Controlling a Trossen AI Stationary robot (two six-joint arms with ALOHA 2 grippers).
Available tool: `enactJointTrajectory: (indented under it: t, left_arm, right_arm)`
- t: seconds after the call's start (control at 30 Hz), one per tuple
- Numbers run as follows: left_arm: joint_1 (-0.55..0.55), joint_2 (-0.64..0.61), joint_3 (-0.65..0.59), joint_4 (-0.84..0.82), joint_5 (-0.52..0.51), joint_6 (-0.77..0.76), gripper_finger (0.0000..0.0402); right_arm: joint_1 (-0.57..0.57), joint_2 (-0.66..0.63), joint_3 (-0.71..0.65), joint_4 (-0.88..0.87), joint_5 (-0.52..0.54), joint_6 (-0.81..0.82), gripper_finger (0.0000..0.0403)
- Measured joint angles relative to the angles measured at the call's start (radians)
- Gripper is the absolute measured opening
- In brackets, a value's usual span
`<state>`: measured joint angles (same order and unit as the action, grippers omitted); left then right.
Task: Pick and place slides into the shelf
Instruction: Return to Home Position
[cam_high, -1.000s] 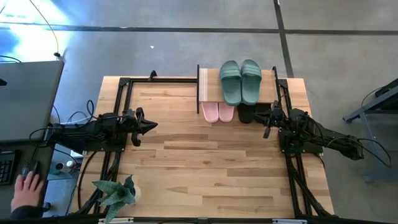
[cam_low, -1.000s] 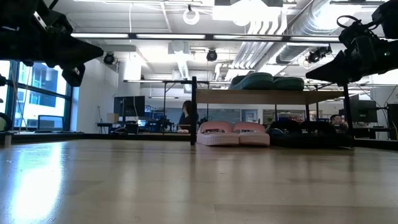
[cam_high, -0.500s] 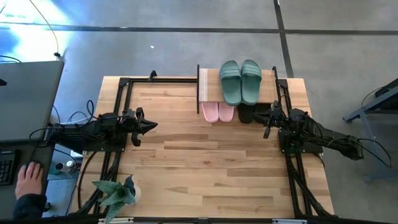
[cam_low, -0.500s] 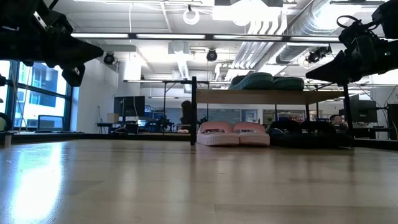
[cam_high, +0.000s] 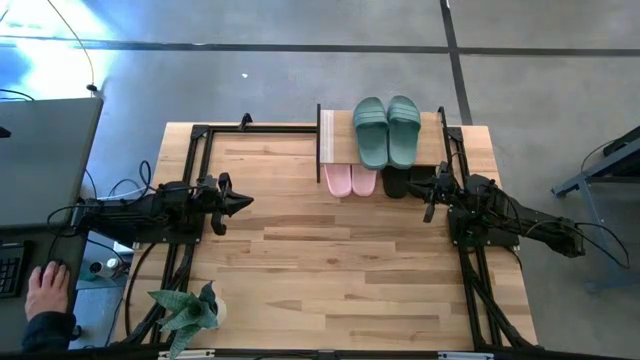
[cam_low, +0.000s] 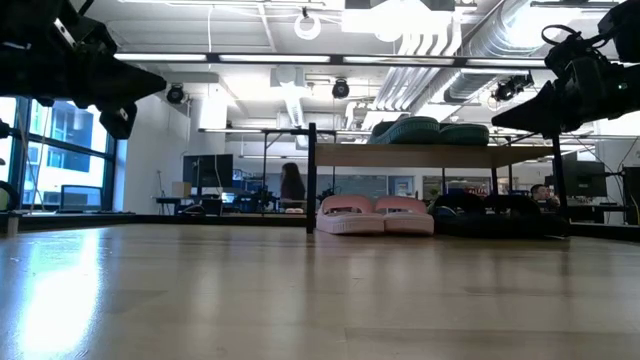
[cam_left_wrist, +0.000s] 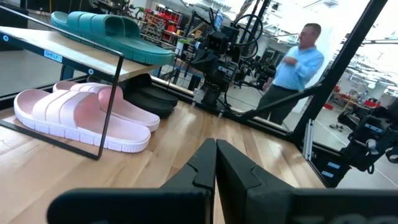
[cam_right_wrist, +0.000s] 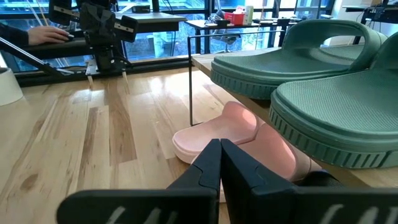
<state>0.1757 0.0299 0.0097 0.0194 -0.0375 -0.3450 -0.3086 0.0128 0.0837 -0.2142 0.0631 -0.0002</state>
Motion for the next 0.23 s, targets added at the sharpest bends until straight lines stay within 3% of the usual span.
enactJointTrajectory:
  t: [0.23]
  left_arm:
    - [0.0,0.0,0.0,0.0,0.0,0.0,0.0001]
  right_arm:
    - [0.0,0.0,0.0,0.0,0.0,0.0,0.0]
